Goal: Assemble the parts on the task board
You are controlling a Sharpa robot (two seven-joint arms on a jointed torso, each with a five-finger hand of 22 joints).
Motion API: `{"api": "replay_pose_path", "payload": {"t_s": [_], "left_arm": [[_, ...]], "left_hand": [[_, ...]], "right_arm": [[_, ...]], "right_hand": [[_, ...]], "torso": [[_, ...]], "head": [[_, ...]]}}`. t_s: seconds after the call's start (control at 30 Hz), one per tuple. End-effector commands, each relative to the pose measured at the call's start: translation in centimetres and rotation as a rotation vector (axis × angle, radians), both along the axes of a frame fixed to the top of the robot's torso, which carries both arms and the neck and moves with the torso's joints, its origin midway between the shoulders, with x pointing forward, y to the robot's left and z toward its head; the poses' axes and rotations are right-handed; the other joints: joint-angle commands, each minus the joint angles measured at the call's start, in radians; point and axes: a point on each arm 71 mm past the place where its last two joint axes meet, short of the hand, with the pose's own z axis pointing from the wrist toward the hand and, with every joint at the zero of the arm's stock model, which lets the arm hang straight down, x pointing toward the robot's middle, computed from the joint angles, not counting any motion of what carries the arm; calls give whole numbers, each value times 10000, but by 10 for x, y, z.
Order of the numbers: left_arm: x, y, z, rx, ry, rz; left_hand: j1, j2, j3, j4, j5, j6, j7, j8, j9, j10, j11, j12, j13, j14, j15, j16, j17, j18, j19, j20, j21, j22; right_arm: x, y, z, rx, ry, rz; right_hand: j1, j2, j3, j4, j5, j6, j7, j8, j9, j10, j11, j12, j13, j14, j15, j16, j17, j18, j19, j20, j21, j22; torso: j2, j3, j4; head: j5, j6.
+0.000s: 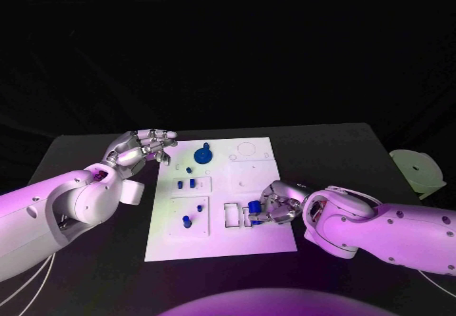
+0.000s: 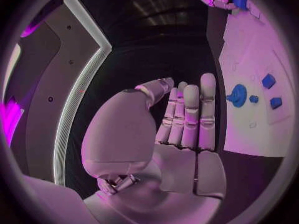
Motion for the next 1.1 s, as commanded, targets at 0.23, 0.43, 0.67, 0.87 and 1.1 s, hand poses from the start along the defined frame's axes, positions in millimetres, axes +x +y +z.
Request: {"api": "replay_pose_path", "payload": {"t_s": [0.23,0.43,0.67,0.87,1.1], "left_arm": [[-1,-2,1,-73,-13,-178],[-1,-1,1,-65,2,-180],[-1,-1,0,-64,31,-217],[-1,-2,0,-66,46,-242],[-1,-3,0,-103,65,-345]], "left_hand": [[-52,77,-35,-6,39,-50,-13,56,8,-46,-8,65,8,-79,11,-46,-11,149,-16,37,-56,-15],[-52,77,-35,-6,39,-50,-13,56,8,-46,-8,65,8,-79,11,-46,-11,149,-16,37,-56,-15],[-61,88,-33,1,41,-56,-15,69,15,-57,-9,71,12,-79,11,-48,-11,149,-17,40,-65,-21],[-58,93,-29,-1,44,-56,-17,72,17,-60,-10,72,12,-80,11,-49,-11,150,-17,40,-66,-22],[-52,94,-23,-7,47,-61,-22,79,20,-83,-8,66,11,-86,11,-54,-12,151,-18,39,-71,-25]], "right_arm": [[0,0,-6,-783,1,-147],[0,-2,-5,-521,-146,-440],[-2,-5,-3,709,401,-1275],[-4,-1,2,1681,1107,-1676],[-3,9,11,2478,1449,-1692]], "right_hand": [[638,88,-244,-57,51,108,-74,164,6,113,-39,98,146,689,-118,41,859,-147,95,-79,-57,1447],[1620,281,-9,-256,293,206,-129,302,36,167,-93,146,255,696,-162,50,895,-155,120,-114,-34,1484],[2361,564,672,-335,418,376,-257,383,-20,249,-212,188,366,708,-263,63,944,-159,143,-203,-23,1516],[2368,564,853,-257,523,419,-267,396,-45,259,-224,181,378,710,-276,65,952,-161,146,-222,-26,1522],[2348,499,999,-193,582,490,-292,435,-56,261,-245,155,368,698,-293,47,895,-140,100,-238,-115,1476]], "torso": [[-6,-5,-27],[-10,1,-19],[-11,-13,-19],[-19,-24,-7],[-16,-8,-6]], "head": [[14,-22],[26,-21],[96,-1],[114,0],[124,19]]}}
